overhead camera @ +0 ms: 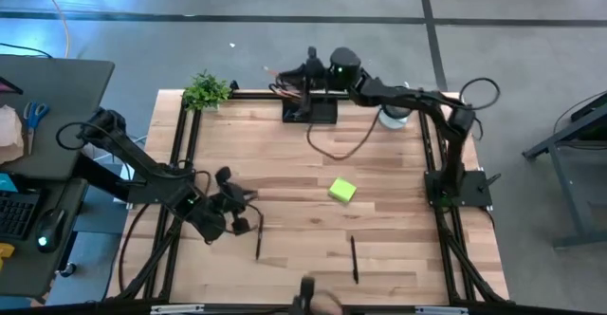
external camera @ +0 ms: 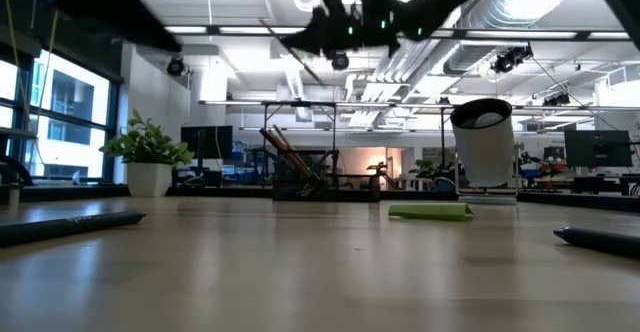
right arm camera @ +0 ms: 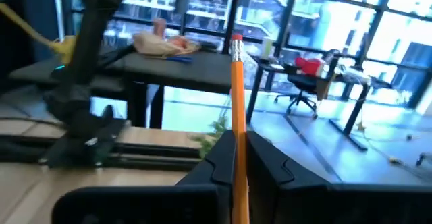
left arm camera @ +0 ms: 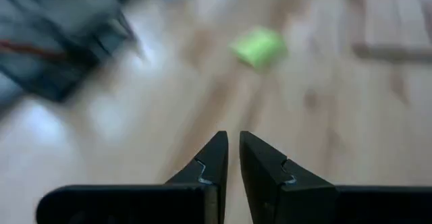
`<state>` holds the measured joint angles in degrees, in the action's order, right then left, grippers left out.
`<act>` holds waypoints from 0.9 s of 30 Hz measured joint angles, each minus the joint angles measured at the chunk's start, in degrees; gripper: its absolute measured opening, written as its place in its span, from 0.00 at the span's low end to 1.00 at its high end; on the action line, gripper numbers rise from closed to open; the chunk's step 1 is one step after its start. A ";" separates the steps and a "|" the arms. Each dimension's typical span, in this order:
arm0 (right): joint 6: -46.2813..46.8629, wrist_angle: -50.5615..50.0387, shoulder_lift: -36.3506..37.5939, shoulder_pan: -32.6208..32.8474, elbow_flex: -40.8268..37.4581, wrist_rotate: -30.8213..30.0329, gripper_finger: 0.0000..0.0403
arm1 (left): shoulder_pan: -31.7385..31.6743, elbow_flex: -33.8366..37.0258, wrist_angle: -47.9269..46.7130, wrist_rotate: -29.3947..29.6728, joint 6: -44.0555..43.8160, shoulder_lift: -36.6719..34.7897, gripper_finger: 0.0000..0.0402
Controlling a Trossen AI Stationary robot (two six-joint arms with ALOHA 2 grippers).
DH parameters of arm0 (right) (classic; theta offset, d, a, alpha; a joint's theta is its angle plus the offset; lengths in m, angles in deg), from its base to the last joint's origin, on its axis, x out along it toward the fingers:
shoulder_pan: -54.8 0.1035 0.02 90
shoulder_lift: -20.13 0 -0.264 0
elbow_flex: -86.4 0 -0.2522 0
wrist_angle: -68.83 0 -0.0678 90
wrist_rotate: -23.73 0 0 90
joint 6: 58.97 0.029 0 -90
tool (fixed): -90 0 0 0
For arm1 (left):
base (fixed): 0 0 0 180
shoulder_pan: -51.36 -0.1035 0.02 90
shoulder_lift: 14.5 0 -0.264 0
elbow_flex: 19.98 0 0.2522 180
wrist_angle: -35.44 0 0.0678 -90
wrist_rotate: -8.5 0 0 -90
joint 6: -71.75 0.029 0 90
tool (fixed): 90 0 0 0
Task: Pick and place office supplies into organizer
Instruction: Put the orange pencil into the black desk organizer
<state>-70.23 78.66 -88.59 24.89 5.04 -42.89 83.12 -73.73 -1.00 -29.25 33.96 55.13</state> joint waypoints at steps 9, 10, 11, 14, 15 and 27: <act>8.87 19.67 -13.27 -7.10 -0.02 3.83 0.02 | -4.56 -0.02 0.04 23.67 2.19 -10.74 0.07; 9.22 22.36 -14.46 -7.48 -0.02 3.85 0.02 | -5.78 -0.02 -0.02 22.89 2.75 -11.13 0.07; 9.63 25.22 -15.61 -7.77 0.08 3.87 0.02 | -7.10 -0.02 -0.15 21.67 3.37 -11.17 0.07; 11.86 30.91 -18.39 -8.42 0.87 3.85 0.02 | -10.88 0.00 0.08 17.68 4.97 -11.11 0.07; 12.65 31.33 -19.11 -8.49 1.14 3.85 0.02 | -12.22 0.00 0.21 16.50 5.16 -10.72 0.07; 12.53 28.15 -19.98 -8.44 1.62 4.87 0.03 | -27.16 0.00 5.17 12.17 6.16 -0.93 0.07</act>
<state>-57.69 106.81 -108.57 16.45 6.66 -38.02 55.96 -73.73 4.18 -17.07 40.11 54.19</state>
